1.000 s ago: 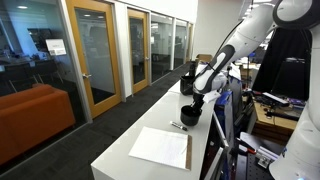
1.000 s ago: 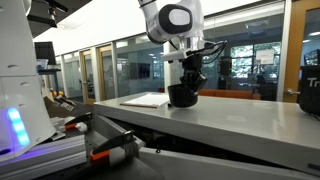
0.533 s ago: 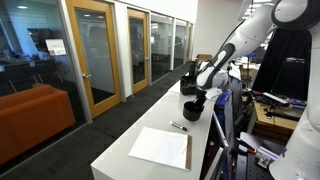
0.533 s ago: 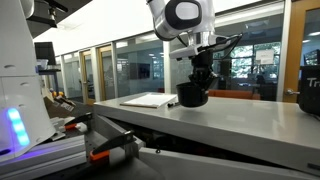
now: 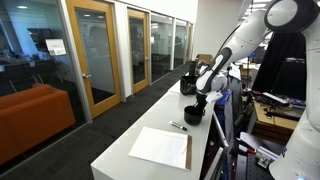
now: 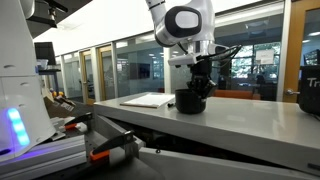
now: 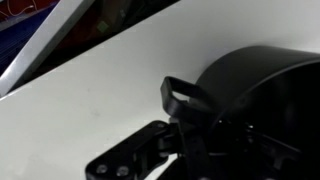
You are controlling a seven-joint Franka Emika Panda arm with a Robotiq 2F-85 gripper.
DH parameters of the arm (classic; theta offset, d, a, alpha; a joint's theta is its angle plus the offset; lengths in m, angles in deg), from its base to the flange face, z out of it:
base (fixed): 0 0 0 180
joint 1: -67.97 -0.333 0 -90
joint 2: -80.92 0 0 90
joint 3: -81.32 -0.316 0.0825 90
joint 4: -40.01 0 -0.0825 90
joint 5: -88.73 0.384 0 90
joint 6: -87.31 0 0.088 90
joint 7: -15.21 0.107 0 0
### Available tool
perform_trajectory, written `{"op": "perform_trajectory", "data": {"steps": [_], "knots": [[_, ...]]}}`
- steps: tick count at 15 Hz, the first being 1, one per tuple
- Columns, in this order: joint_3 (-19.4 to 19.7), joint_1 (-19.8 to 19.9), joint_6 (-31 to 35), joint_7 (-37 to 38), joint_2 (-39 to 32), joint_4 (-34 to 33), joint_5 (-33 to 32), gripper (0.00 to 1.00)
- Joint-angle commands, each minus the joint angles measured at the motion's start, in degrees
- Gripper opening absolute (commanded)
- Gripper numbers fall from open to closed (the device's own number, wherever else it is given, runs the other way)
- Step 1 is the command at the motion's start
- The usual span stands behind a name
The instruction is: Move the black cup to the right
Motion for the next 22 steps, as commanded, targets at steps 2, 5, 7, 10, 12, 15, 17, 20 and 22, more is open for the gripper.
{"op": "perform_trajectory", "data": {"steps": [2,5,7,10,12,15,17,20,22], "knots": [[-1.44,1.13,0.79,-1.44,-1.61,-0.48,0.88,0.51],[-1.65,0.61,0.98,-1.03,-1.53,-0.27,0.36,0.71],[-1.71,0.02,1.05,-0.62,-0.95,-0.19,-0.16,0.85],[-2.28,-0.9,-0.07,-0.07,0.79,-1.22,-0.53,1.0],[-2.29,-2.27,-1.11,0.96,2.77,-2.62,-1.09,1.0],[-1.49,-4.43,-2.9,2.75,5.75,-4.67,-2.49,1.0],[-1.18,-5.61,-4.14,4.0,7.66,-5.53,-3.54,1.0],[-1.68,-7.36,-5.37,5.49,10.09,-6.03,-4.58,1.0],[-2.57,-9.09,-6.27,6.2,11.39,-5.94,-4.42,1.0]]}}
